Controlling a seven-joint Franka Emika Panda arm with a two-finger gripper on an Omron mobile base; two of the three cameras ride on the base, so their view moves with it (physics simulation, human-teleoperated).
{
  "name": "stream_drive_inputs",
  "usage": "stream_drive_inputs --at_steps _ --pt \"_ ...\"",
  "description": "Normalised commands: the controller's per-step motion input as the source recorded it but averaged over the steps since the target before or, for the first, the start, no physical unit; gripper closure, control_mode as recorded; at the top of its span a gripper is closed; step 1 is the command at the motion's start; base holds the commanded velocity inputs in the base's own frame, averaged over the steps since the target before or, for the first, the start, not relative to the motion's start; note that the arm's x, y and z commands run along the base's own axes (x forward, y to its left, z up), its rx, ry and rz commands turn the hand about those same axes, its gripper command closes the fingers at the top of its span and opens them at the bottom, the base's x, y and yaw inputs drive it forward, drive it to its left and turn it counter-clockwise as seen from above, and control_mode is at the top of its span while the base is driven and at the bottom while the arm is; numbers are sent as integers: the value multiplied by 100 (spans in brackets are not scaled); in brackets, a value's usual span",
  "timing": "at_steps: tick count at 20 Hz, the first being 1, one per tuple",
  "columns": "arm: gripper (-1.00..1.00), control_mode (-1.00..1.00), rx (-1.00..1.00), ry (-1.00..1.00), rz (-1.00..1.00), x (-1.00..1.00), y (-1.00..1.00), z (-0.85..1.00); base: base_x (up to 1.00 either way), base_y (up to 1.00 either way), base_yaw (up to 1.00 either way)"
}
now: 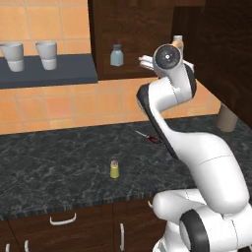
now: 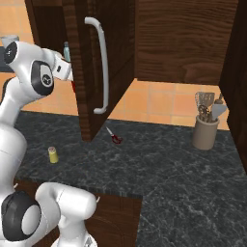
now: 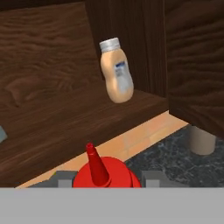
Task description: Put the shaker and condiment bottle from the counter next to their counterparts in the cabinet.
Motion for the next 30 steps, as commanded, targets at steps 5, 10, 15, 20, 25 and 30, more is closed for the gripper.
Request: stream_drive_inputs --at_steps 5,10,15,20,25,30 --pt "100 -100 0 0 4 0 0 47 0 0 0" --pt "100 -100 0 0 2 0 0 36 0 0 0" --pt "100 -100 -2 0 2 1 -2 6 0 0 0" --pt "100 -100 0 0 1 20 -16 0 0 0 0" --pt "100 -100 0 -1 2 29 -20 0 0 0 0" --pt "100 -100 -1 -5 3 28 -15 0 0 0 0"
